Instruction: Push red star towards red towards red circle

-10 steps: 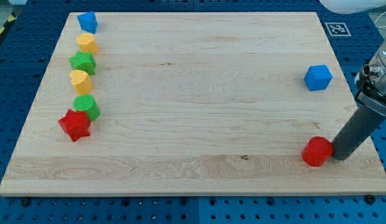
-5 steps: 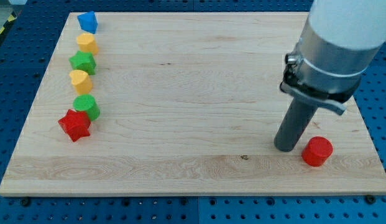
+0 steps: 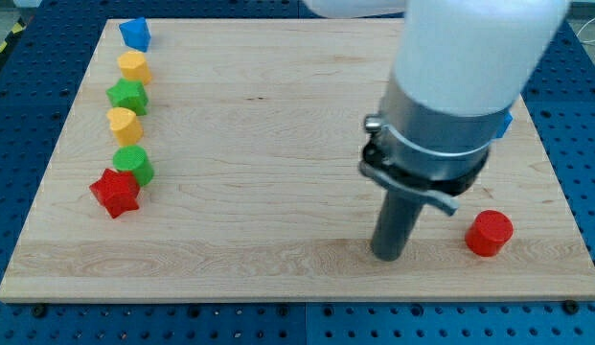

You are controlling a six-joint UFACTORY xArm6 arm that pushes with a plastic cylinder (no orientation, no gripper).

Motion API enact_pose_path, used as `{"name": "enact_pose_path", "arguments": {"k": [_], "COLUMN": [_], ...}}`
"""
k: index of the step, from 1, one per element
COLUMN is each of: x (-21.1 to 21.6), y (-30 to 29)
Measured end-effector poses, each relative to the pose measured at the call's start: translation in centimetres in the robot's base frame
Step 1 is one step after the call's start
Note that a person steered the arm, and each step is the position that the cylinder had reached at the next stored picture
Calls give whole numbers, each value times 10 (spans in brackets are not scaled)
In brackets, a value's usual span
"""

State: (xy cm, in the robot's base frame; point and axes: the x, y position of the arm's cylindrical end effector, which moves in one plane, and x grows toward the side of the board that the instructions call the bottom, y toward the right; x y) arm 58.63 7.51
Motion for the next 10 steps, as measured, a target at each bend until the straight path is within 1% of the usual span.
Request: {"name": "enact_pose_path", "arguments": {"k": [1, 2, 3, 4, 5, 6, 7, 8, 10], "x": [19, 28, 2, -17, -3, -5, -35, -67, -70], "y": [-31, -59, -110, -178, -228, -281, -325, -331, -242]}}
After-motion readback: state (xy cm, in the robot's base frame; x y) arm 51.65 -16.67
